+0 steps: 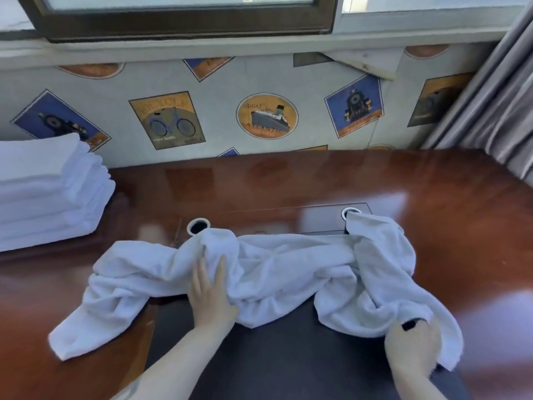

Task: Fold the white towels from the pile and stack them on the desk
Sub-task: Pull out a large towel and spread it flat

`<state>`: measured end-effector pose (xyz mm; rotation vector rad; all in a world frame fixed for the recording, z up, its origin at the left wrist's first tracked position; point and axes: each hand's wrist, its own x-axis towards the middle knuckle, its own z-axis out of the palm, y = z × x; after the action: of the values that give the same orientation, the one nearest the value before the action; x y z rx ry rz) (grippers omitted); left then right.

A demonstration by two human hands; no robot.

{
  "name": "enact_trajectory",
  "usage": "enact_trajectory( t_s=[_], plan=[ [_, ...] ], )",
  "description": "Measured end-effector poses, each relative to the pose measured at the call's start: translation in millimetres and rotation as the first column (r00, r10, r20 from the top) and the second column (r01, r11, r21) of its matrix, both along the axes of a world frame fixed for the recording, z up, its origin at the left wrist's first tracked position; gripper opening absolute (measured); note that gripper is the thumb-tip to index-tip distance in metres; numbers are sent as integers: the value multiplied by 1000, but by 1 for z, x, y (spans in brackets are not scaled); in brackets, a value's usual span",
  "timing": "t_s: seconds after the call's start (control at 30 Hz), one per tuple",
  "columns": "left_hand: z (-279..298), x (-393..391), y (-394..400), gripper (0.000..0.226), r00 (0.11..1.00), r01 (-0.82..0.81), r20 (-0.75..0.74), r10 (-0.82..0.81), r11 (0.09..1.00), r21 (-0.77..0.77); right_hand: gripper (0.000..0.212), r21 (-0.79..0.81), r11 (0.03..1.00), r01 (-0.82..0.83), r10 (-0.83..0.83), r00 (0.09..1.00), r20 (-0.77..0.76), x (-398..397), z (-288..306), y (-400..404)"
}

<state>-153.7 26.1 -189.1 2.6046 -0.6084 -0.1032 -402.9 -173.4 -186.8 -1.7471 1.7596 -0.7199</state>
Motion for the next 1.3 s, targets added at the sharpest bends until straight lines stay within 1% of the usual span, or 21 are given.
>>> enact_trajectory(
  t_s=[0.07, 0.13, 0.23, 0.33, 0.4, 0.47, 0.57, 0.63, 0.67, 0.7, 0.73, 0.8, 0.83, 0.87, 0.93, 0.97, 1.03, 1.1, 1.17, 1.23, 1.3],
  plan=[
    [-8, -10, -14, 82, 992, 118, 36, -123, 987, 112, 20, -115, 993, -17, 19, 1000, 21, 22, 7, 17],
    [-19, -21, -21, 87, 968, 210, 61, -242, 923, 323, 40, -179, 965, -192, 195, 981, 2, 52, 13, 46],
    [-28, -21, -21, 69, 955, 266, -8, -298, 839, 475, 39, 3, 785, -620, 617, 782, 82, 89, 9, 83],
    [-16, 3, -23, 39, 945, 321, -86, -314, 852, 414, 53, 284, 547, -788, 794, 595, 122, 103, -7, 95],
    [3, 24, -22, 10, 919, 391, -171, -356, 880, 269, 73, 330, 564, -757, 809, 586, -40, 105, -16, 92],
    [24, 45, -14, 22, 868, 444, -324, -376, 881, 167, 65, 278, 645, -712, 763, 580, -287, 107, -13, 83],
    [49, 61, -1, 41, 639, 657, -678, -363, 716, 235, 40, 356, 600, -716, 752, 354, -557, 121, -1, 65],
    [60, 59, 1, 50, 432, 779, -861, -267, 591, 208, 33, 560, 584, -588, 791, 256, -556, 137, 14, 54],
    [59, 59, 0, 47, 387, 760, -881, -270, 635, 140, 30, 651, 575, -496, 814, 266, -516, 145, 22, 48],
    [59, 60, -3, 40, 404, 663, -860, -312, 748, 40, 26, 672, 589, -449, 808, 341, -481, 151, 26, 42],
    [57, 63, -5, 32, 507, 474, -794, -336, 878, -68, 21, 623, 626, -470, 777, 448, -442, 156, 29, 36],
    [53, 77, -9, 12, 822, 73, -529, -209, 961, -266, 21, 330, 748, -576, 664, 663, -346, 169, 32, 32],
    [52, 85, -9, 17, 929, 26, -352, -113, 970, -243, 15, 214, 765, -607, 644, 719, -262, 177, 31, 33],
    [48, 93, -6, 38, 973, 48, -219, -70, 994, -101, 15, 164, 746, -646, 666, 718, -203, 189, 30, 34],
    [40, 103, 4, 68, 965, 125, -258, -52, 954, 273, 43, 219, 624, -750, 781, 596, -187, 213, 23, 34],
    [36, 107, 9, 65, 937, 155, -348, -24, 923, 353, 54, 281, 566, -775, 824, 524, -215, 226, 19, 32],
    [28, 112, 23, 48, 839, 141, -542, 45, 944, 297, 72, 381, 491, -783, 869, 410, -276, 248, 13, 30],
    [30, 122, 35, 46, 783, 123, -621, 40, 968, 217, 81, 472, 422, -774, 903, 313, -294, 261, 3, 29],
    [40, 141, 47, 45, 739, 149, -673, 33, 966, 210, 65, 528, 386, -757, 918, 256, -304, 265, -6, 30],
    [58, 166, 57, 33, 719, 222, -694, 22, 940, 260, 33, 518, 398, -757, 904, 228, -362, 266, -9, 27],
    [77, 191, 62, 16, 779, 271, -627, 22, 889, 368, 17, 567, 415, -711, 900, 230, -370, 270, 0, 11]
  ],
)
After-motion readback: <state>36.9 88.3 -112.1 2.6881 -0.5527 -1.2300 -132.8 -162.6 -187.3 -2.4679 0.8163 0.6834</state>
